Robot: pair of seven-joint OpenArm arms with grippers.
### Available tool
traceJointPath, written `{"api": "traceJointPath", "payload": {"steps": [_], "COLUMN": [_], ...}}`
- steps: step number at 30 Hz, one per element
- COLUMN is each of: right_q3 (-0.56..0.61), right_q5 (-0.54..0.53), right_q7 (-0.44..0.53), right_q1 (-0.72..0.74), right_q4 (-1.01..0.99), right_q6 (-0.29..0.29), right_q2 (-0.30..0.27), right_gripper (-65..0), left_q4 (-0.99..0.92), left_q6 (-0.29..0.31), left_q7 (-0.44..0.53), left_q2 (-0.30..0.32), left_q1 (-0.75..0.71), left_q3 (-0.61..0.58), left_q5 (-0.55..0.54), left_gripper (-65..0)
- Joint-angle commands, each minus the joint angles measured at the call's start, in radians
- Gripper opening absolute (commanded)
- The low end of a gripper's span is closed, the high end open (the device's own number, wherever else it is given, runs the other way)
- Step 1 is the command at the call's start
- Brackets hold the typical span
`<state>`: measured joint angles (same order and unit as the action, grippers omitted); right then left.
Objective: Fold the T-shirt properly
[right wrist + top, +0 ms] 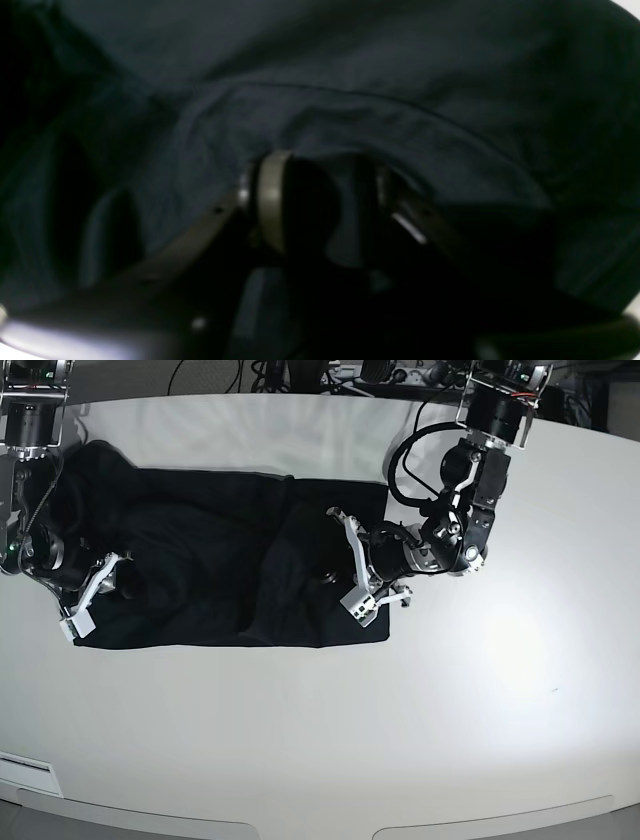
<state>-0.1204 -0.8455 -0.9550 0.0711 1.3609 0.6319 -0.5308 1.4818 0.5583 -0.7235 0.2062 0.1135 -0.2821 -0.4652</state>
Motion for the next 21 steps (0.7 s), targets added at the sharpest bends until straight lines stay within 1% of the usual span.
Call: {"api": "traceJointPath", "payload": {"steps": [1, 2, 4, 5, 8, 10, 12, 13, 17, 19, 21], "right_q3": [-0.011, -0.021, -0.058, -0.084, -0.175, -0.228, -0.27, -0.286, -0.302, -0.302, -0.301], "right_q5": [-0.018, -0.025, -0.026, -0.021, 0.05, 0.089, 0.079, 0.057, -0.093, -0.172, -0.231], "right_q7": [0.0, -0.001, -0.008, -0.017, -0.049, -0.063, -0.072, -0.079, -0.103, -0.136, -0.177], "right_q1": [0.03, 0.042, 0.06, 0.065, 0.06, 0.039, 0.008, -0.011, -0.079, -0.103, -0.125], "right_q4": [0.022, 0.034, 0.059, 0.068, 0.066, 0.045, 0.011, -0.008, -0.097, -0.126, -0.129], "right_q6": [-0.001, -0.01, -0.055, -0.068, -0.102, -0.108, -0.089, -0.079, -0.027, 0.004, 0.033], "right_q2": [-0.024, -0.03, -0.044, -0.051, -0.057, -0.057, -0.057, -0.057, -0.055, -0.04, -0.012], "right_gripper": [-36.4, -35.9, -34.3, -33.2, -31.5, -31.5, -31.5, -31.5, -31.5, -31.5, -31.5], "left_q4": [-0.01, -0.01, -0.01, -0.009, -0.008, -0.008, -0.003, 0.001, 0.014, 0.015, 0.015], "left_q6": [-0.029, -0.029, -0.029, -0.029, -0.028, -0.028, -0.028, -0.028, -0.028, -0.028, -0.028], "left_q7": [-0.108, -0.117, -0.139, -0.145, -0.149, -0.148, -0.149, -0.149, -0.152, -0.158, -0.161], "left_q2": [0.031, 0.039, 0.06, 0.071, 0.118, 0.149, 0.17, 0.177, 0.182, 0.182, 0.181], "left_q1": [-0.006, -0.008, -0.009, -0.011, -0.016, -0.016, -0.016, -0.016, -0.016, -0.016, -0.016], "left_q3": [0.004, 0.004, 0.004, 0.004, 0.004, 0.004, 0.004, 0.004, 0.004, 0.004, 0.004], "left_q5": [0.09, 0.088, 0.085, 0.081, 0.04, 0.014, -0.008, -0.017, -0.019, -0.019, -0.02], "left_gripper": [-65.0, -65.0, -65.0, -65.0, -65.0, -65.0, -65.0, -65.0, -65.0, -65.0, -65.0]}}
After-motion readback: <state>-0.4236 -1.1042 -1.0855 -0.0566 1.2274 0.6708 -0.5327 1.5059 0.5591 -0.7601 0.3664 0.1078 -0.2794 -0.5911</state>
